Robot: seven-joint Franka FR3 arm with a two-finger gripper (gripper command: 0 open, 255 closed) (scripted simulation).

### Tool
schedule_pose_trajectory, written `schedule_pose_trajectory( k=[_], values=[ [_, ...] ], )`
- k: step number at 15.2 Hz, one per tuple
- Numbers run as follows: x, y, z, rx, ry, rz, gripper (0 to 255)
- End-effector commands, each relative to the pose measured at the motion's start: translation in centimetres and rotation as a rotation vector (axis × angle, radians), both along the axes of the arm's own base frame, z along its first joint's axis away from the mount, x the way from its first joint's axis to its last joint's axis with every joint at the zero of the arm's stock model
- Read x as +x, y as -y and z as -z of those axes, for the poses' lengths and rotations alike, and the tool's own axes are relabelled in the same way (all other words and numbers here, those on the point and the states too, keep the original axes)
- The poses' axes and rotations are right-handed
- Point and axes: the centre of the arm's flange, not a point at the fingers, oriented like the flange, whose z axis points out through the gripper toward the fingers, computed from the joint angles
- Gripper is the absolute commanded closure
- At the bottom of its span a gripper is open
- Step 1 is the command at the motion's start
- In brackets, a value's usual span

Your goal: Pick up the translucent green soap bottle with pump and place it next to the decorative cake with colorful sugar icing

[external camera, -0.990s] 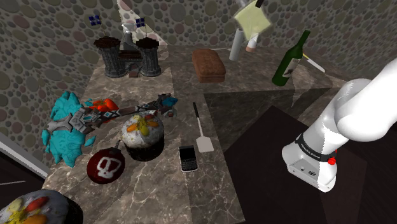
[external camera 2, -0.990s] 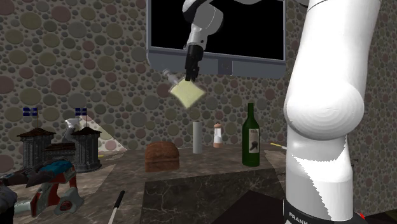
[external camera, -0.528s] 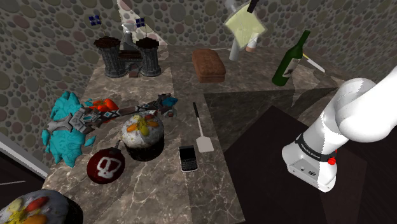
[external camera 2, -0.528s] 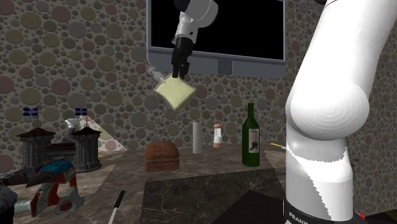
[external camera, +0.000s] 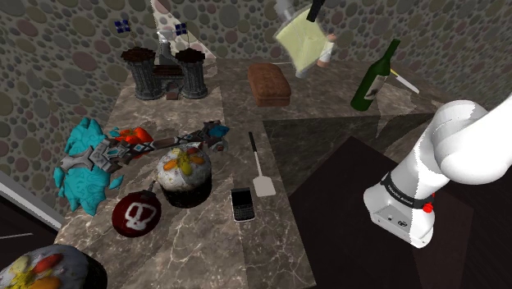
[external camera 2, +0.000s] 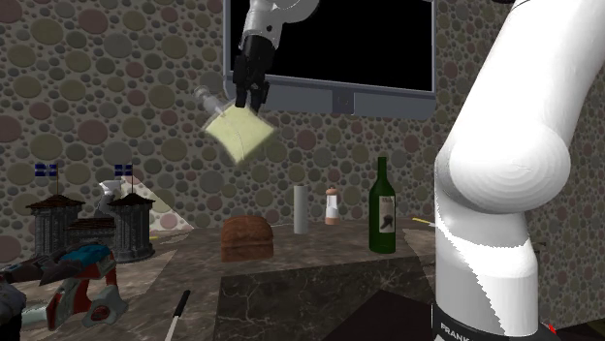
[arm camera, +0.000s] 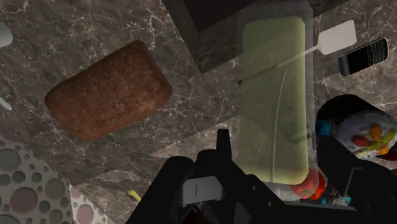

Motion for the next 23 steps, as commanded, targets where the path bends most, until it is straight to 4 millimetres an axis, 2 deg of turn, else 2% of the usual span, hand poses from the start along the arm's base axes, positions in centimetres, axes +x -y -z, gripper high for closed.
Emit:
schedule_pose_trajectory(
  k=[1, 23],
  values=[
    [-0.4, -2.7, 0.2, 0.0, 0.001, 0.002, 255],
    [-6.5, -31.1, 0.2, 0.0, 0.001, 0.002, 255]
  ],
)
